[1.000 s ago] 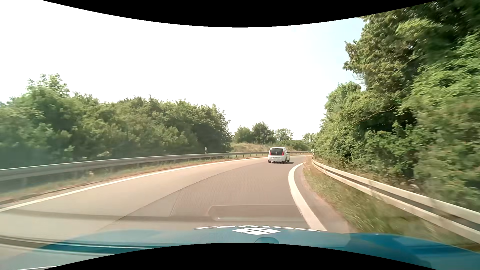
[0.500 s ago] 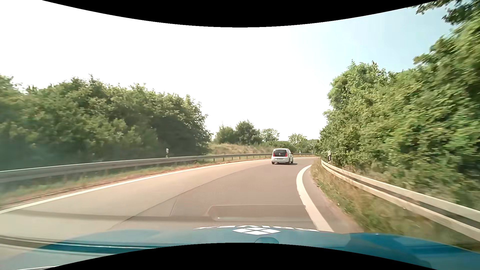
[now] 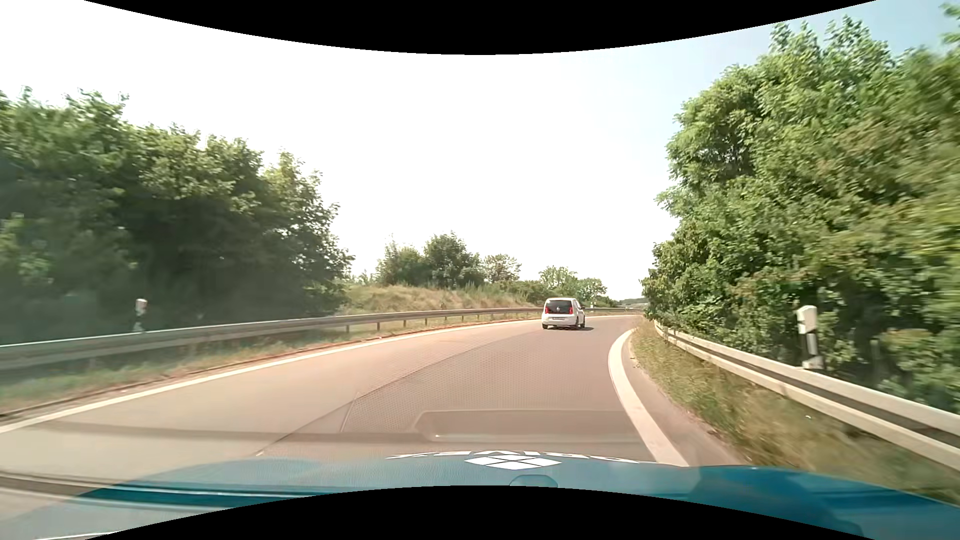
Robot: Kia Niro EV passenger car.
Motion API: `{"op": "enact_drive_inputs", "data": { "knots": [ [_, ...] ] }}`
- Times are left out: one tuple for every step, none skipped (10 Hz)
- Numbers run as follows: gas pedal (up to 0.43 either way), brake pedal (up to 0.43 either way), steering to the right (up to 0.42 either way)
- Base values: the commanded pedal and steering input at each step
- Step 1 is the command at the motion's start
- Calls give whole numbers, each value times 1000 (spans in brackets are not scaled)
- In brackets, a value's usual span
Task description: Follow the waypoints while adhering to traffic rules and regulations
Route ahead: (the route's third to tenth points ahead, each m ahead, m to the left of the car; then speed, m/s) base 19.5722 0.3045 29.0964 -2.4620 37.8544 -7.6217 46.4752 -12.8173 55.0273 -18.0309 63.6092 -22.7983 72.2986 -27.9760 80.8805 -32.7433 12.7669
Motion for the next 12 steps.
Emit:
{"op": "enact_drive_inputs", "data": {
  "knots": [
    [130, 0, 78],
    [130, 0, 80],
    [130, 0, 81],
    [130, 0, 81],
    [130, 0, 81],
    [130, 0, 80],
    [130, 0, 80],
    [118, 0, 80],
    [118, 0, 80],
    [118, 0, 78],
    [118, 0, 78],
    [118, 0, 77]
  ]
}}
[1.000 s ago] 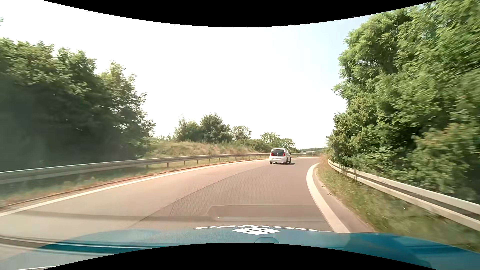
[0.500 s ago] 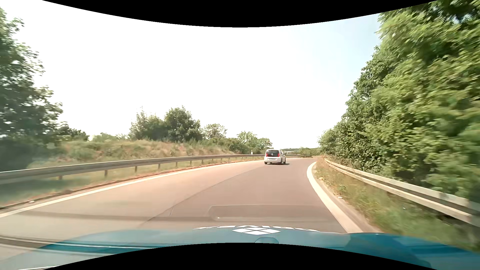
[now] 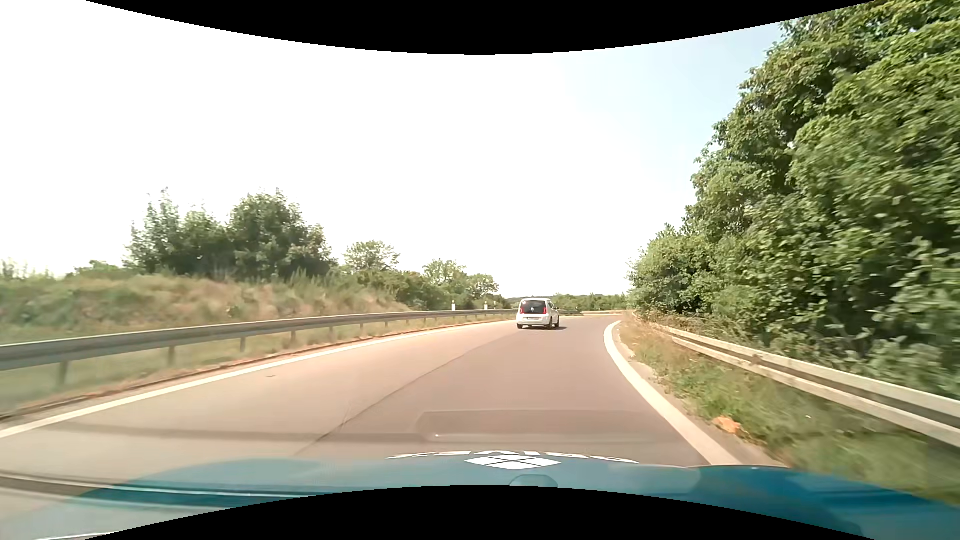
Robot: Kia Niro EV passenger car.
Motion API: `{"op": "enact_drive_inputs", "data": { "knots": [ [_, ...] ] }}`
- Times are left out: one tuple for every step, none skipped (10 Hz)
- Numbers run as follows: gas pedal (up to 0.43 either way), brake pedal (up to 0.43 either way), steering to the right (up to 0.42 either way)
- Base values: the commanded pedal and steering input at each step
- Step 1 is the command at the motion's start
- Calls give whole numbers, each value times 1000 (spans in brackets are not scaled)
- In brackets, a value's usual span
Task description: Follow the waypoints while adhering to traffic rules and regulations
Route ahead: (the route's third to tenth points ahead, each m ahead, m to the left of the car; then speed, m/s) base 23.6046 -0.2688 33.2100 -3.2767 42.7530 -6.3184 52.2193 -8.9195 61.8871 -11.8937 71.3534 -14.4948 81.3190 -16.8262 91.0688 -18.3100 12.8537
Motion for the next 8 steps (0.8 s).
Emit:
{"op": "enact_drive_inputs", "data": {
  "knots": [
    [118, 0, 76],
    [118, 0, 74],
    [118, 0, 71],
    [118, 0, 69],
    [118, 0, 68],
    [110, 0, 66],
    [110, 0, 64],
    [110, 0, 62]
  ]
}}
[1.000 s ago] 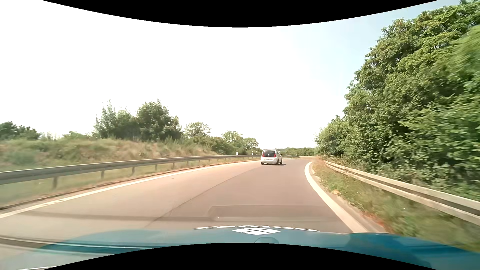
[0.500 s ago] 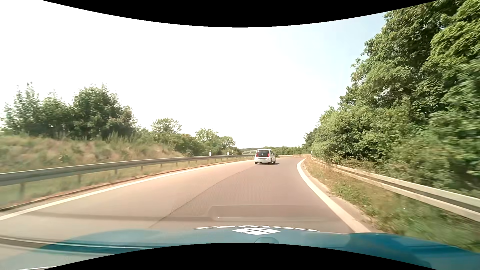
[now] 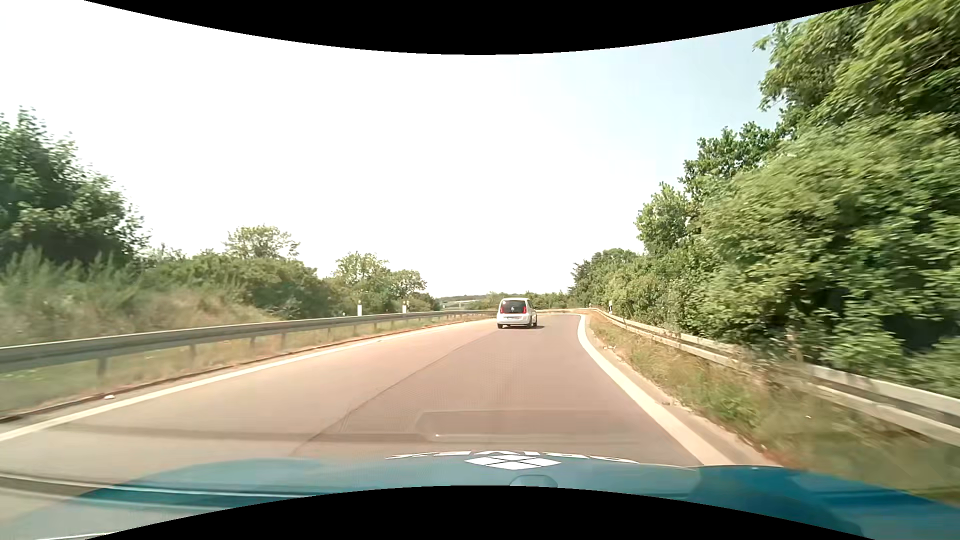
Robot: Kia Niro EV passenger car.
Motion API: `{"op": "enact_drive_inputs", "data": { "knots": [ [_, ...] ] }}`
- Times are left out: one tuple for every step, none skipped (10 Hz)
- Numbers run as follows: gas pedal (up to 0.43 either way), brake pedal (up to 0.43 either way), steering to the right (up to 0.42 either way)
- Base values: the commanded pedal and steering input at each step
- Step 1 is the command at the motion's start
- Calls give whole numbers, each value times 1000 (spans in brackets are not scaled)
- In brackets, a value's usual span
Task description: Follow the waypoints while adhering to traffic rules and regulations
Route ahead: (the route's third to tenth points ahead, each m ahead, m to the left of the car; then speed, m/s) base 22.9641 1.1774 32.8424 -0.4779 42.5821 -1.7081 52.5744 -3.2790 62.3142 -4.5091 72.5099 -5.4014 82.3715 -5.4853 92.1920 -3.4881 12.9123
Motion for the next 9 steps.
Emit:
{"op": "enact_drive_inputs", "data": {
  "knots": [
    [110, 0, 61],
    [98, 0, 59],
    [98, 0, 57],
    [98, 0, 55],
    [98, 0, 53],
    [98, 0, 50],
    [98, 0, 46],
    [98, 0, 41],
    [98, 0, 37]
  ]
}}
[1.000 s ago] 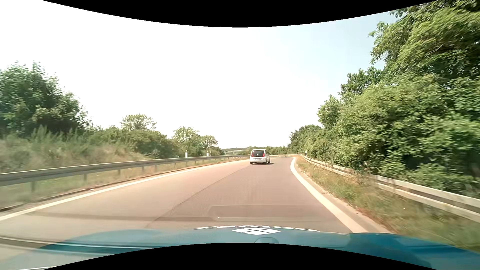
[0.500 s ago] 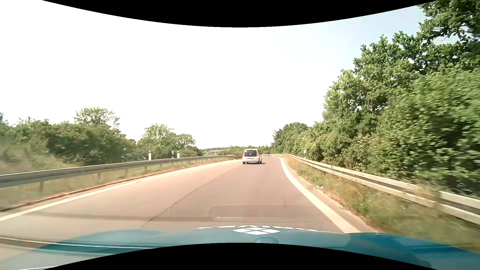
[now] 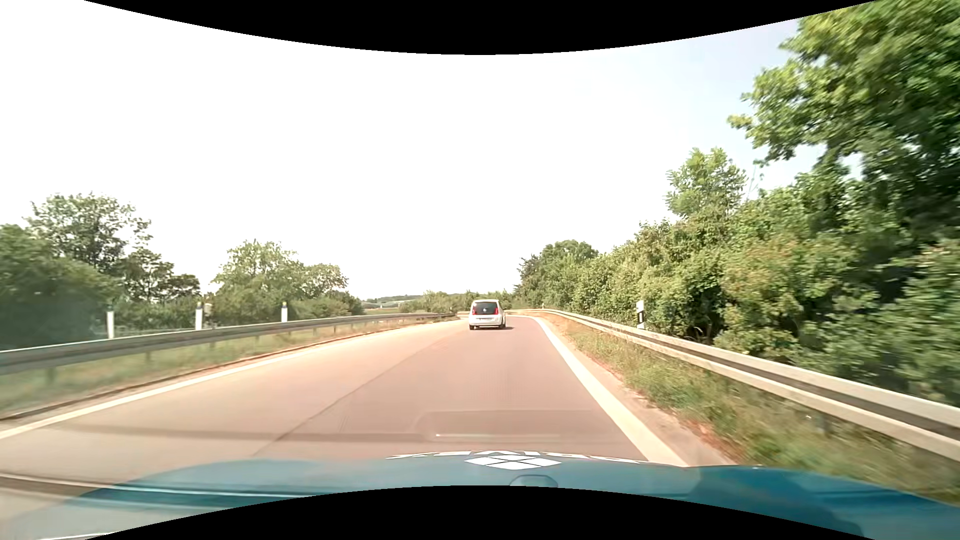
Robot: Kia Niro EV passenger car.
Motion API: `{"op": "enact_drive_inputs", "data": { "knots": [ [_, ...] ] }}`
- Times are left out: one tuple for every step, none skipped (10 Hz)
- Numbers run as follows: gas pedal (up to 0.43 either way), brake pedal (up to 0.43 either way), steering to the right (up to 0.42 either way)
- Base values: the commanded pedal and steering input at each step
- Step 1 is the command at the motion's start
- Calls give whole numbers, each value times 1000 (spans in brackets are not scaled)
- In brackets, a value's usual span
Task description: Follow the waypoints while adhering to traffic rules and regulations
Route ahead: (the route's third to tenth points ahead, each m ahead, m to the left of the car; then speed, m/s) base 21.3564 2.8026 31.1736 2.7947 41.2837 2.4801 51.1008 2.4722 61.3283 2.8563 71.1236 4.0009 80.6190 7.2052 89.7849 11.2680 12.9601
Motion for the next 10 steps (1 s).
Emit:
{"op": "enact_drive_inputs", "data": {
  "knots": [
    [98, 0, 32],
    [98, 0, 28],
    [98, 0, 27],
    [98, 0, 25],
    [98, 0, 21],
    [98, 0, 15],
    [98, 0, 11],
    [98, 0, 10],
    [98, 0, 9],
    [87, 0, 9]
  ]
}}
